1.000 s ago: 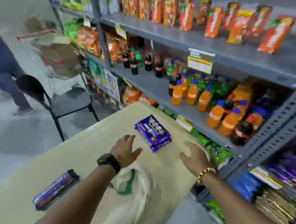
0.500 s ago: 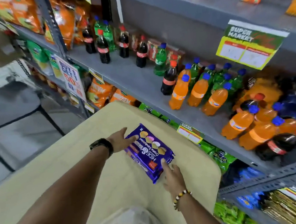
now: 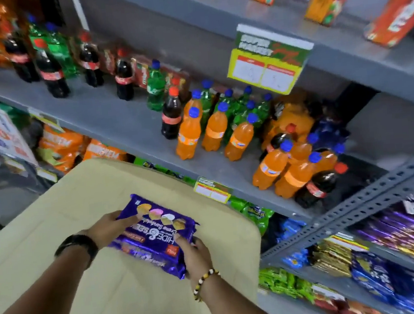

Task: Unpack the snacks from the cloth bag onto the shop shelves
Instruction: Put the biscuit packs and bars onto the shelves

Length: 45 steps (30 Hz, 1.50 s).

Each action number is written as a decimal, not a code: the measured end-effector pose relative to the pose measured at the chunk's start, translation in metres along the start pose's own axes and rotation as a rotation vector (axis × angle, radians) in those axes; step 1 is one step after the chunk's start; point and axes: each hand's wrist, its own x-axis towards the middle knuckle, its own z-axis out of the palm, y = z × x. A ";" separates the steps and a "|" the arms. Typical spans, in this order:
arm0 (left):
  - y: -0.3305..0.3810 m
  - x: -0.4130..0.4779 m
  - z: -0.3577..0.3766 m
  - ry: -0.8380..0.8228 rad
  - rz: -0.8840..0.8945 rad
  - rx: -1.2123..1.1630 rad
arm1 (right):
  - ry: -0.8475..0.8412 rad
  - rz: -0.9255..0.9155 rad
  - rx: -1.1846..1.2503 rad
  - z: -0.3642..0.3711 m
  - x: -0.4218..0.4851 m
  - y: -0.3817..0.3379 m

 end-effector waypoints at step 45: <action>0.510 -0.283 0.531 0.100 0.594 0.259 | 0.520 -0.674 -0.363 -0.575 -0.352 -0.471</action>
